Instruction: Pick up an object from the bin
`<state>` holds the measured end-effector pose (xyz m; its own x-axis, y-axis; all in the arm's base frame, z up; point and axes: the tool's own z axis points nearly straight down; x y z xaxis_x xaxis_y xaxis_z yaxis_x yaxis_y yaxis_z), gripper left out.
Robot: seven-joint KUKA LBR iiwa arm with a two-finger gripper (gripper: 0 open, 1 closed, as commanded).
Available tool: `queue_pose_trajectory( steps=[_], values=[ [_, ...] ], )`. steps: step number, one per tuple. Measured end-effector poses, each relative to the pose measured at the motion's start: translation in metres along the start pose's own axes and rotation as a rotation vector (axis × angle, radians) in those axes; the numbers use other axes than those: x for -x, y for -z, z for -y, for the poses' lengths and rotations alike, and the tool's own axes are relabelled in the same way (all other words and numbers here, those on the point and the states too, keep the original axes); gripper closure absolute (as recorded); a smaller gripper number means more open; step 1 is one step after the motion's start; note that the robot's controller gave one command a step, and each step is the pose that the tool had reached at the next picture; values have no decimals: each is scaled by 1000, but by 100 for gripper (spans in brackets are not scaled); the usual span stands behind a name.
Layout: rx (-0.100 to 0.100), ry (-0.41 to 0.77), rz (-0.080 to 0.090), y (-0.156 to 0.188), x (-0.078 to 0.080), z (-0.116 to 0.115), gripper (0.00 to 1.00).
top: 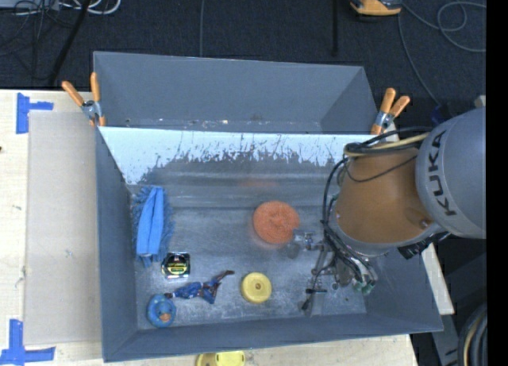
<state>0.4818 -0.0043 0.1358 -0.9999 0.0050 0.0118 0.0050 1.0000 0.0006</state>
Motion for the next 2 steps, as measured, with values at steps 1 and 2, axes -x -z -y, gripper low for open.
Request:
queue_pose_trajectory(
  steps=[1, 2],
  values=[
    [0, 0, 8, 4, 2, 0, 0],
    [1, -53, 8, -68, 10, -62, 0]
  ],
)
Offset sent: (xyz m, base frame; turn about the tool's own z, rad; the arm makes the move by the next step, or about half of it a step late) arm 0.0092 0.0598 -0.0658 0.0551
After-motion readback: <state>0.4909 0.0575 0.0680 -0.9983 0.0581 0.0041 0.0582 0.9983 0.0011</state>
